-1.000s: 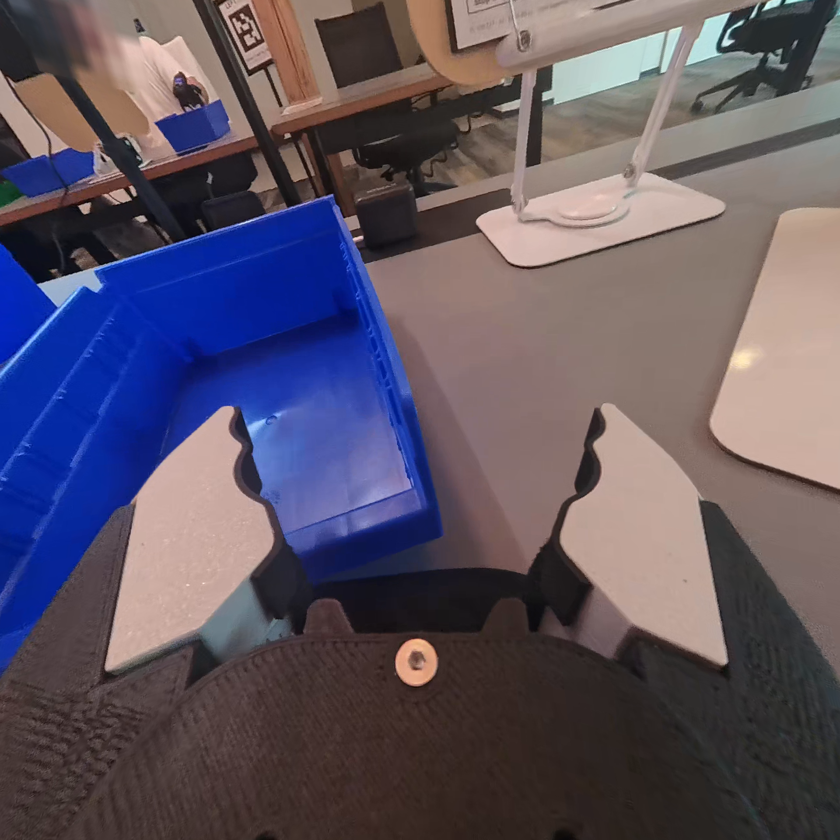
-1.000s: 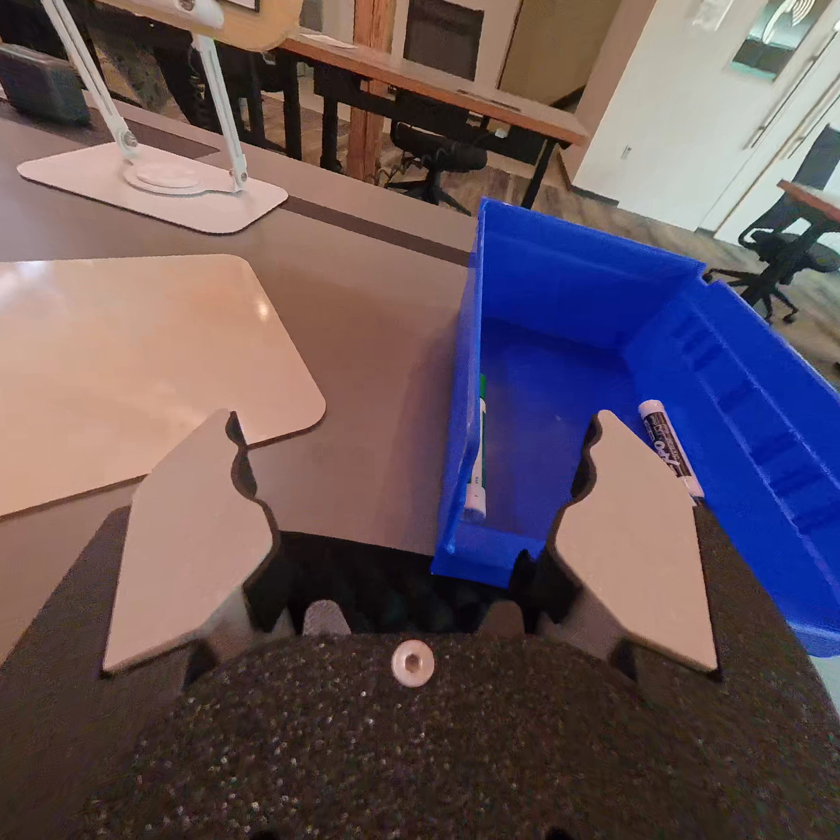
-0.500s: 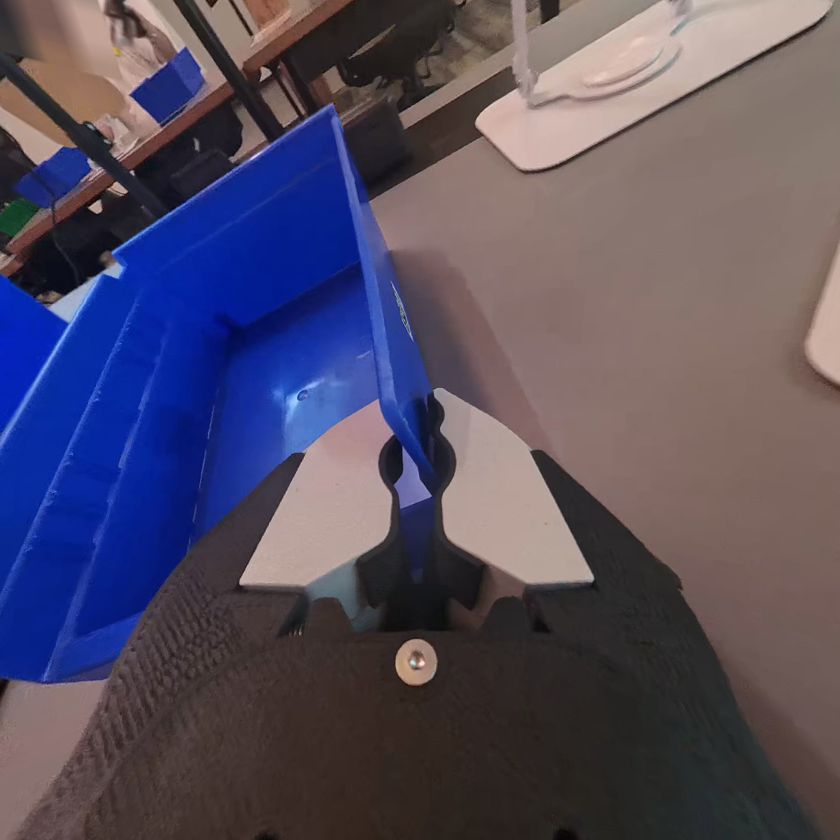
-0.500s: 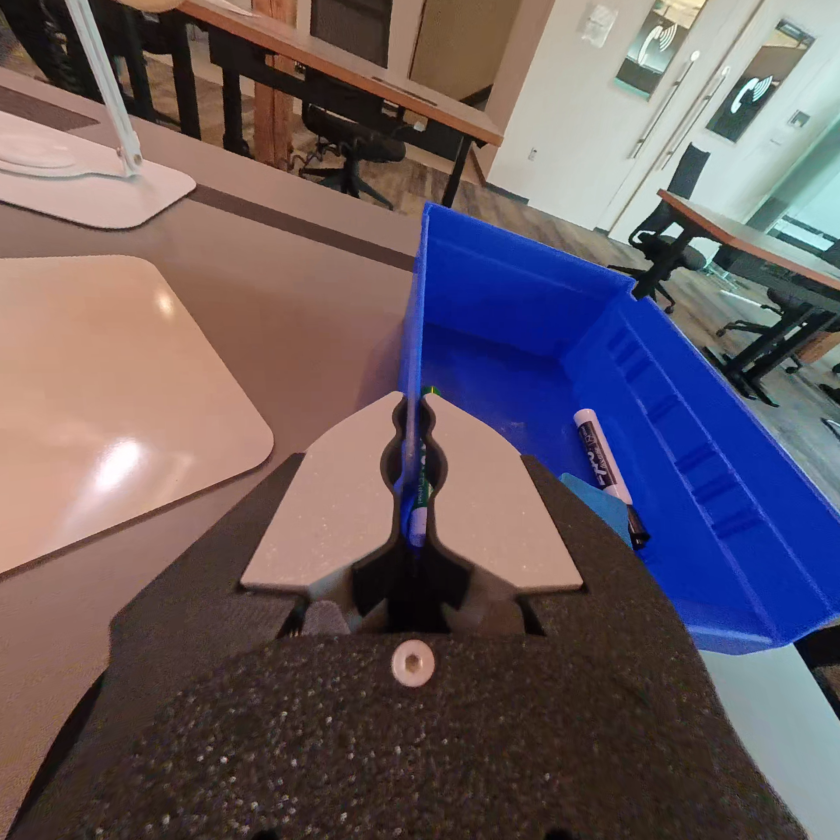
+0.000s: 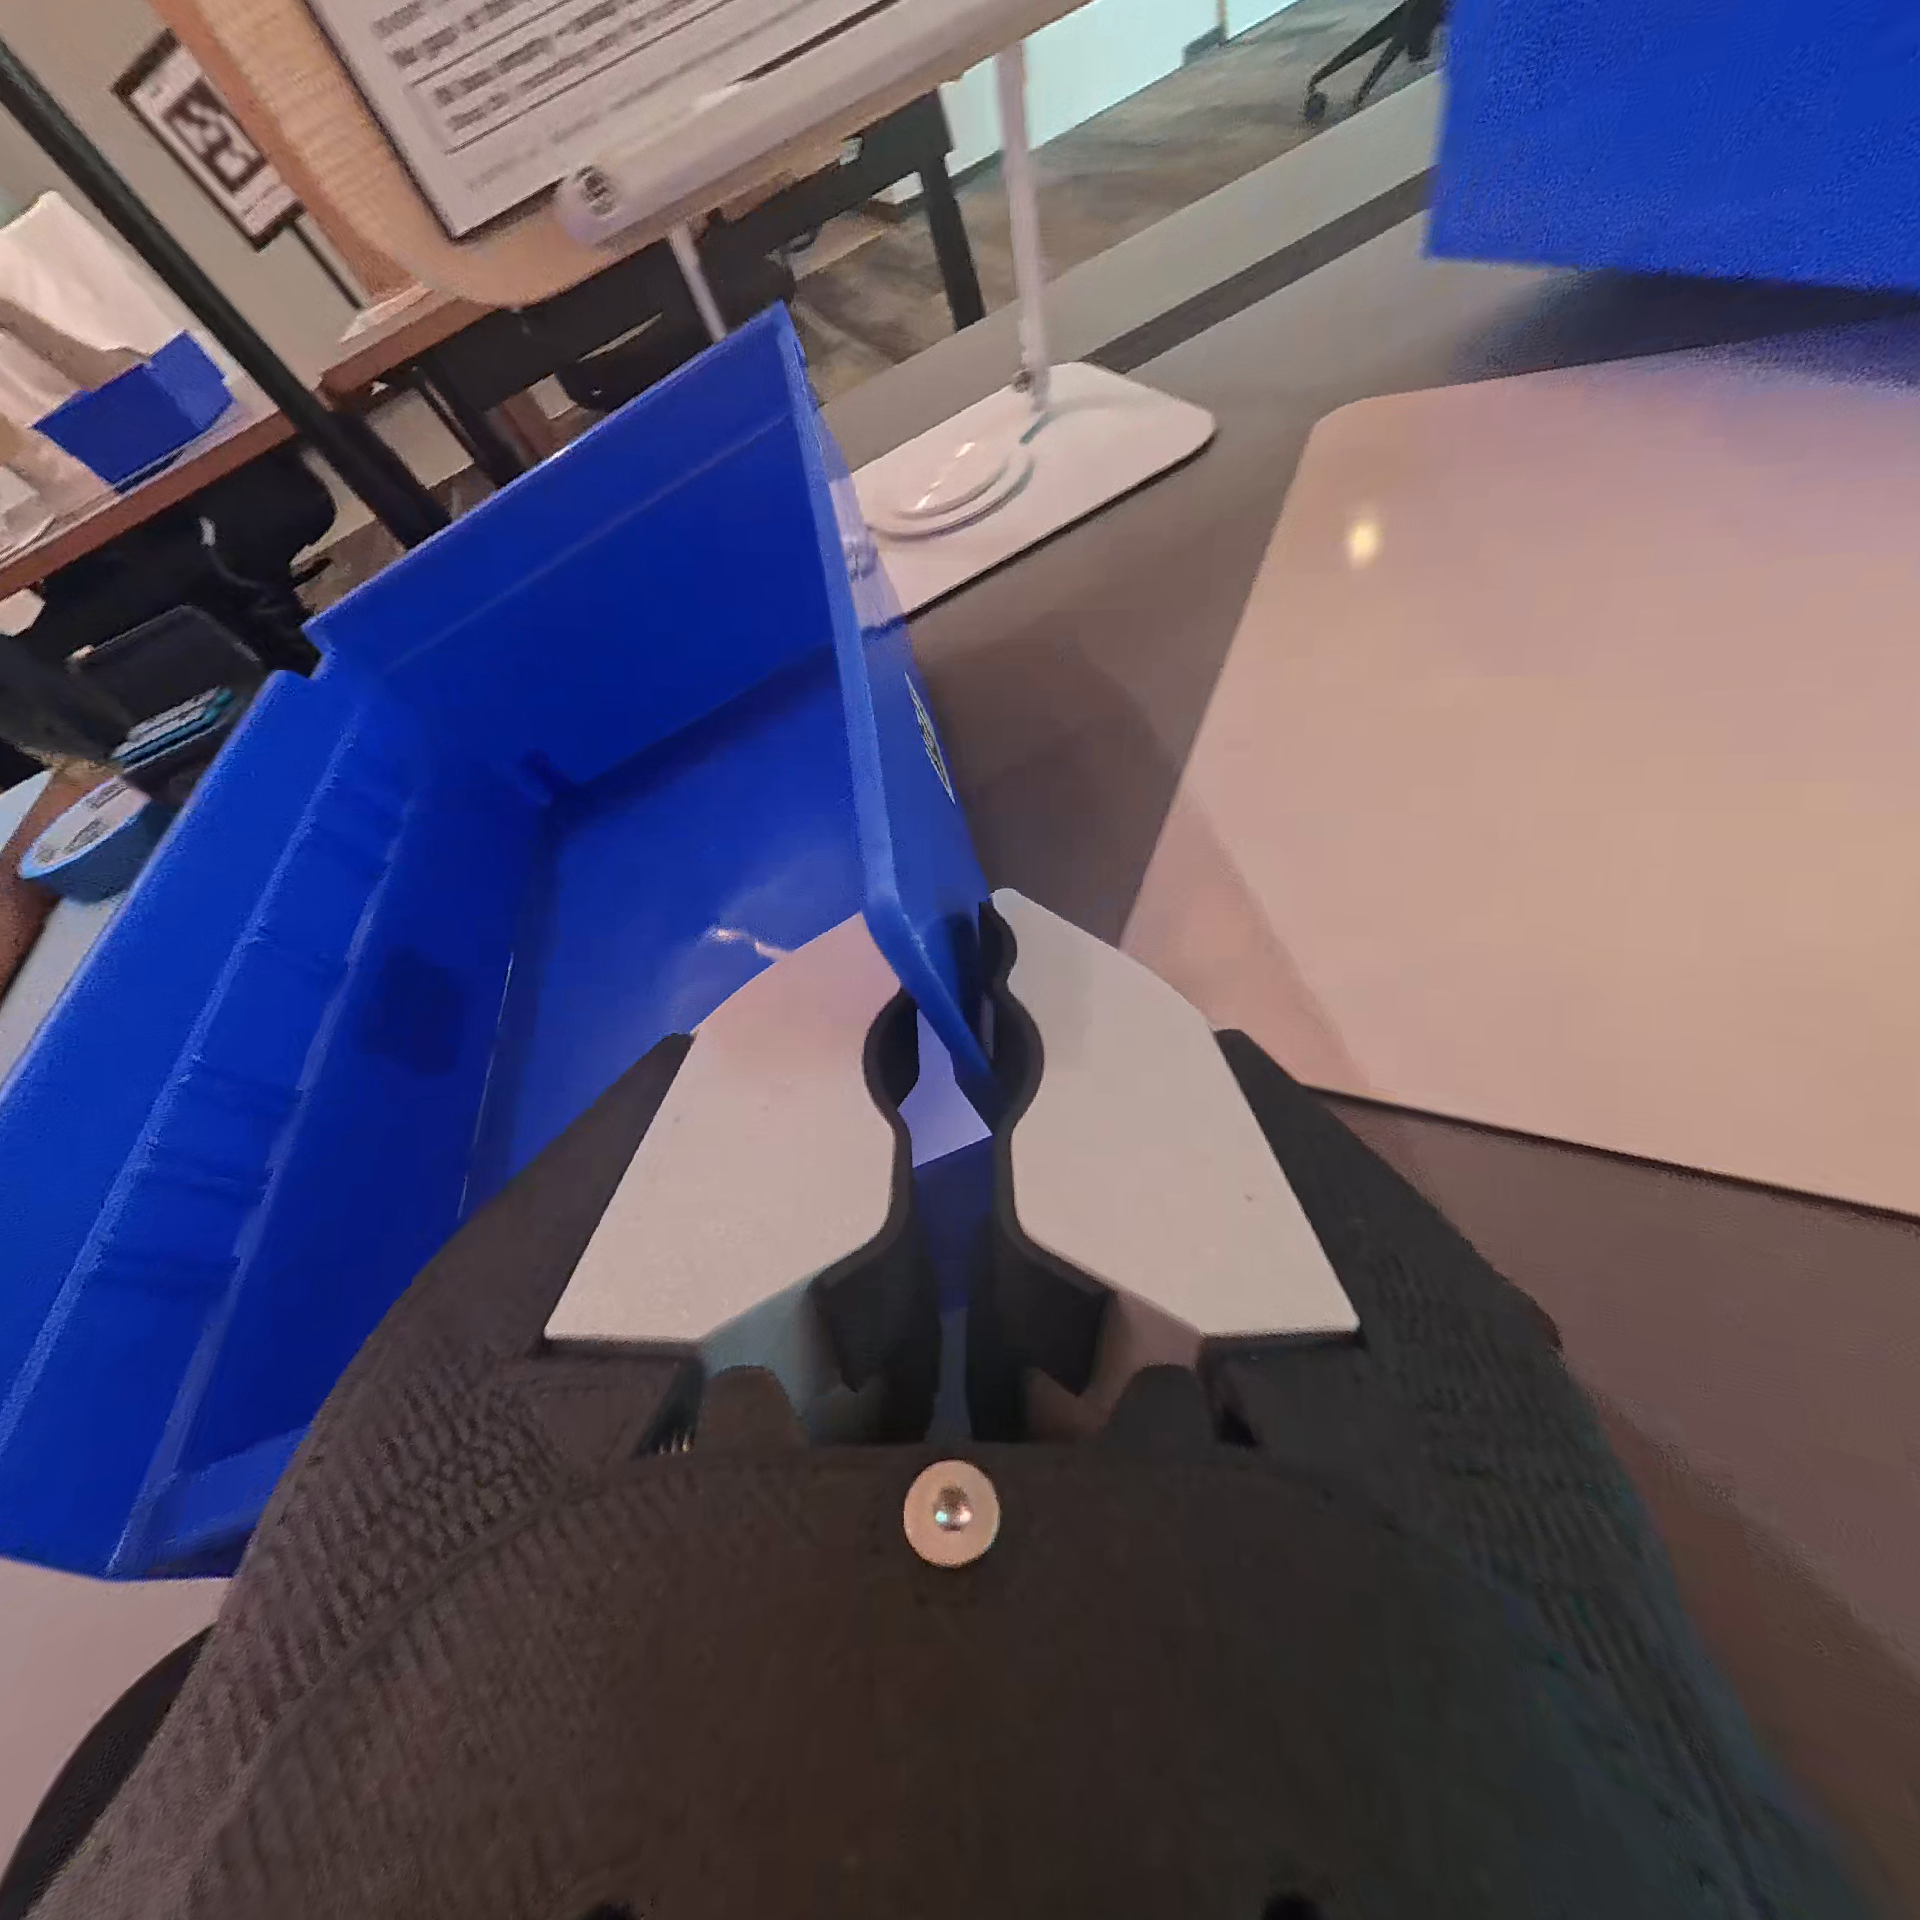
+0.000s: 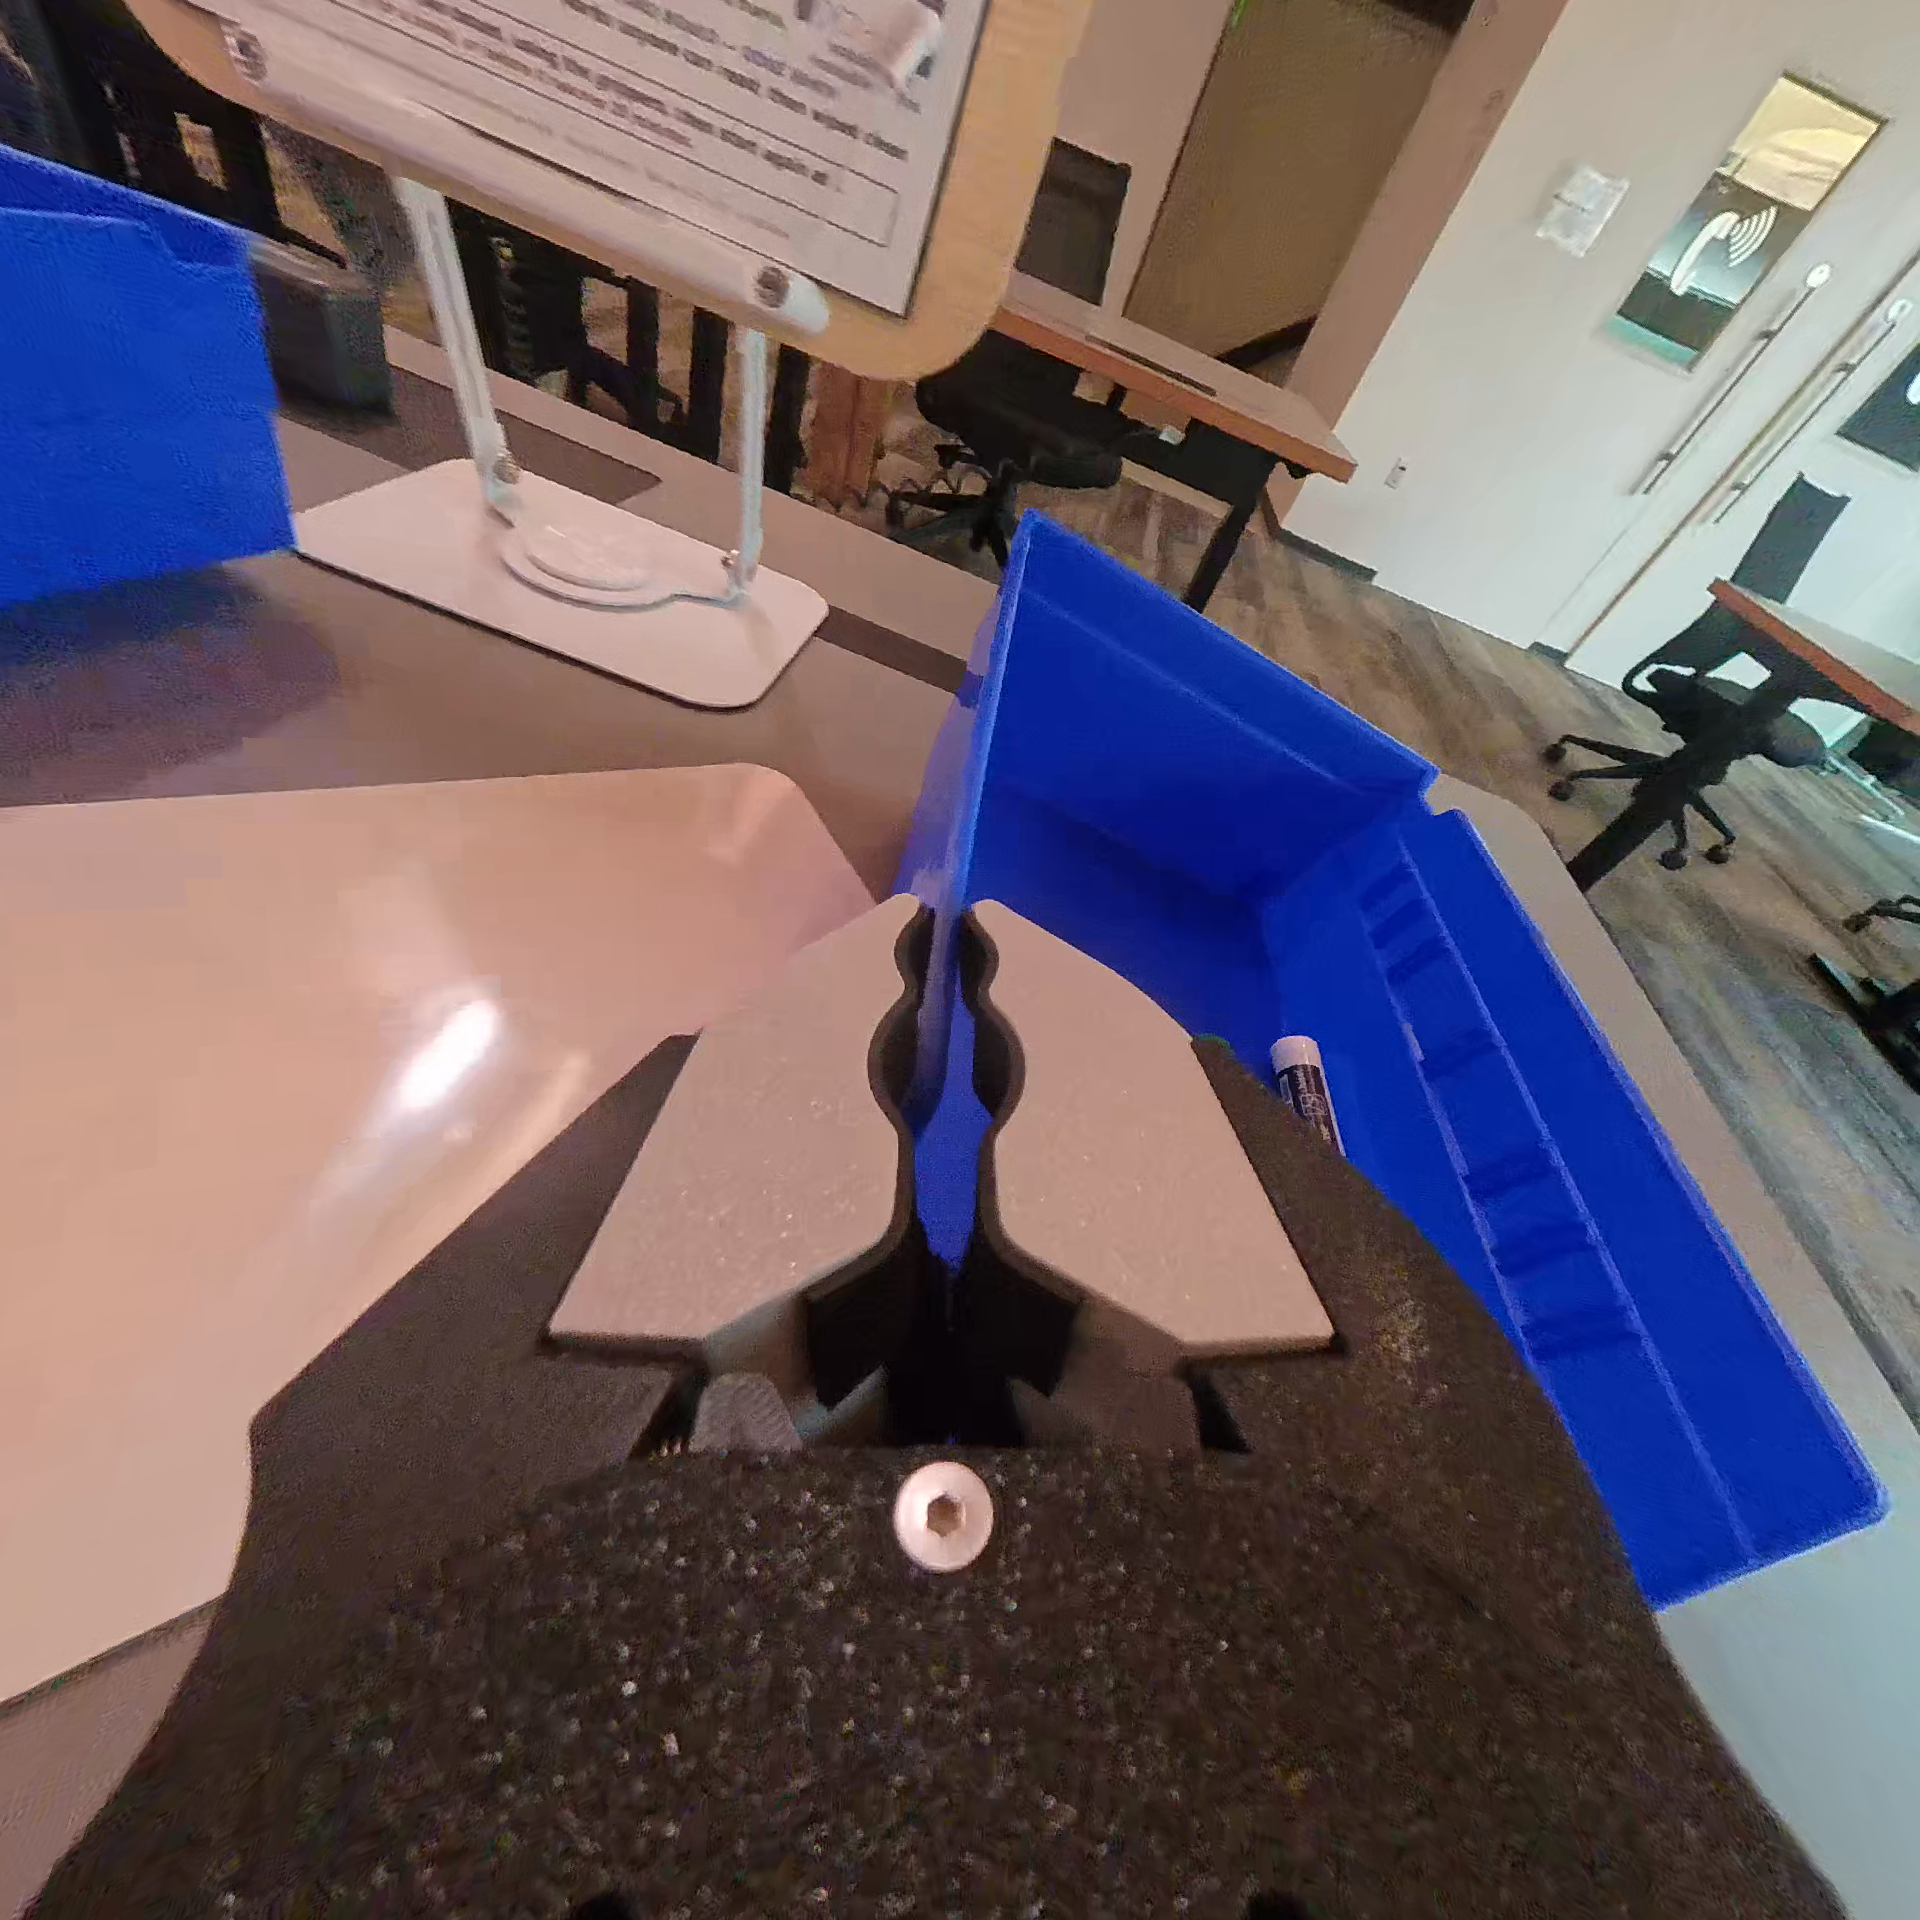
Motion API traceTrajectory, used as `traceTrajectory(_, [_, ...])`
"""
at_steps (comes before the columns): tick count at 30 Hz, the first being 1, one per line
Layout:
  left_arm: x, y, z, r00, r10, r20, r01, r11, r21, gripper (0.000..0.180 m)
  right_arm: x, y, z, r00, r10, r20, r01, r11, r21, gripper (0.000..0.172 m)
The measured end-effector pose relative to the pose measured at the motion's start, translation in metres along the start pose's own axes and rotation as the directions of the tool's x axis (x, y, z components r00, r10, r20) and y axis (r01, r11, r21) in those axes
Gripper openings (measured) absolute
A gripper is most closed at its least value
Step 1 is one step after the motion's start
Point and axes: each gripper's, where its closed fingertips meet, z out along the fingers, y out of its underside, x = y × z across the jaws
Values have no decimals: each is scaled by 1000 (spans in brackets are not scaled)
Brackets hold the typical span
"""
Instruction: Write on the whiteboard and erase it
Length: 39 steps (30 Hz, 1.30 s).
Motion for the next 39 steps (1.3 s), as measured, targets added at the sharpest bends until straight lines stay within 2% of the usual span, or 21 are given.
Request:
traceTrajectory(8, [47, -10, 13, 994, 22, -110, -20, 1000, 20, 8, -109, -21, -12, 992, -33, 125, 26, 998, 54, 4])
traceTrajectory(11, [60, -19, 10, 986, -5, -167, 18, 997, 77, 19, -142, -21, -13, 982, -28, 189, 16, 998, 67, 6])
traceTrajectory(13, [62, -33, 3, 983, -8, -181, 36, 988, 153, 34, -162, -29, -19, 960, -20, 279, -16, 992, 126, 21])
traceTrajectory(14, [62, -39, -2, 985, 2, -174, 30, 983, 183, 47, -167, -39, -24, 951, -16, 307, -43, 982, 185, 40])
traceTrajectory(15, [61, -47, -10, 986, 20, -164, 17, 974, 224, 58, -167, -51, -31, 945, -23, 325, -69, 962, 266, 62])
traceTrajectory(16, [61, -58, -20, 988, 34, -153, 11, 959, 283, 65, -162, -64, -40, 943, -23, 332, -103, 929, 356, 75])
traceTrajectory(18, [63, -86, -45, 990, 19, -143, 48, 891, 452, 71, -136, -82, -58, 951, 60, 303, -205, 856, 474, 83])
traceTrajectory(20, [72, -111, -68, 982, -14, -189, 126, 793, 596, 71, -102, -83, -68, 949, 173, 262, -290, 805, 518, 94])
traceTrajectory(22, [91, -117, -72, 950, -68, -304, 247, 761, 600, 71, -68, -70, -71, 948, 258, 185, -318, 790, 525, 103])
traceTrajectory(24, [118, -110, -64, 886, -118, -449, 368, 769, 523, 73, -38, -44, -66, 949, 303, 88, -308, 831, 464, 106])
traceTrajectory(27, [152, -89, -31, 837, -169, -520, 398, 841, 367, 82, 2, -10, -55, 950, 311, -31, -281, 896, 344, 99])
traceTrajectory(30, [173, -77, -2, 831, -186, -525, 363, 896, 257, 92, 39, 17, -33, 955, 281, -91, -263, 950, 171, 80])
traceTrajectory(32, [181, -78, 11, 838, -178, -515, 329, 919, 218, 95, 48, 42, -13, 957, 282, -59, -281, 959, 23, 73])
traceTrajectory(34, [186, -75, 23, 851, -170, -497, 284, 945, 164, 95, 31, 66, 4, 942, 329, 69, -315, 936, -159, 70])
traceTrajectory(35, [190, -70, 29, 850, -171, -498, 260, 959, 114, 95, 20, 76, 8, 924, 360, 127, -322, 914, -246, 61])
traceTrajectory(36, [192, -65, 34, 846, -181, -501, 246, 967, 67, 94, 9, 82, 10, 910, 377, 175, -313, 898, -309, 45])
traceTrajectory(38, [193, -59, 42, 843, -212, -495, 243, 970, -1, 89, 4, 87, 11, 922, 347, 173, -275, 900, -338, 15])
traceTrajectory(39, [187, -58, 46, 860, -225, -458, 251, 968, -5, 86, 3, 85, 9, 939, 298, 170, -231, 916, -328, 7])
